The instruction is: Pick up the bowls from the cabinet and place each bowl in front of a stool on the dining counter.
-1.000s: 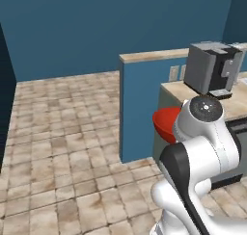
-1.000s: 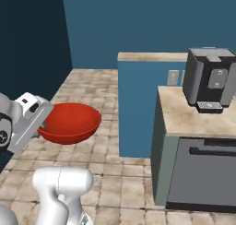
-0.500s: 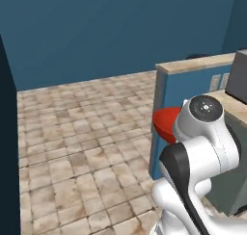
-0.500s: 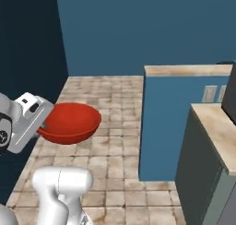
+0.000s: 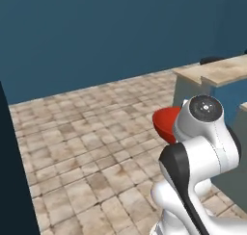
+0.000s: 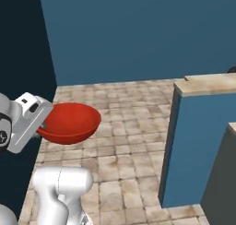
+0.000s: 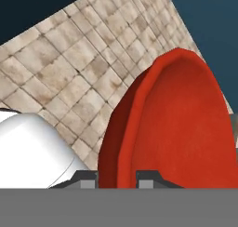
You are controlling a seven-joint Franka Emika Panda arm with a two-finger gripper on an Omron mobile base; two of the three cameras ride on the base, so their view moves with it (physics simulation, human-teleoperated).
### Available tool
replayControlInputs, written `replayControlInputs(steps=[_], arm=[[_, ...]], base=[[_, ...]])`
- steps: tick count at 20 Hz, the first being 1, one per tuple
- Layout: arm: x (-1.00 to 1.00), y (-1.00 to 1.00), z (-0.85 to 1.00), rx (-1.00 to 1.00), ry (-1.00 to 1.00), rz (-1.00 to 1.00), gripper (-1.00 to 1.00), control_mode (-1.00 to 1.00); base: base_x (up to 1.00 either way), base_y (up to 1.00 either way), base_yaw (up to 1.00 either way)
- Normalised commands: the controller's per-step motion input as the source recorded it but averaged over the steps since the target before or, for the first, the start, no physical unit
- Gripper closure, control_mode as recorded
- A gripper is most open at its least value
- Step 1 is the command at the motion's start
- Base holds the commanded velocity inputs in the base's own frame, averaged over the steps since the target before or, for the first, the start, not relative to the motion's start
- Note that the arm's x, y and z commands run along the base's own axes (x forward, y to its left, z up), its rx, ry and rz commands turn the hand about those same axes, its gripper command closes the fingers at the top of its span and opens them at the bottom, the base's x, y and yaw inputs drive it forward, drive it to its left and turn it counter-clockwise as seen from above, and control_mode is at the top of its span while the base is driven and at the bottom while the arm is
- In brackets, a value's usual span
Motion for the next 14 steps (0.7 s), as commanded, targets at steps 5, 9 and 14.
replayControlInputs(steps=[5,9,14], arm=[[0.00,0.00,0.00,0.00,0.00,0.00,1.00,1.00],[0.00,0.00,0.00,0.00,0.00,0.00,1.00,1.00],[0.00,0.00,0.00,0.00,0.00,0.00,1.00,1.00]], base=[[1.00,1.00,-0.37],[1.00,1.00,-0.41],[1.00,1.00,-0.41]])
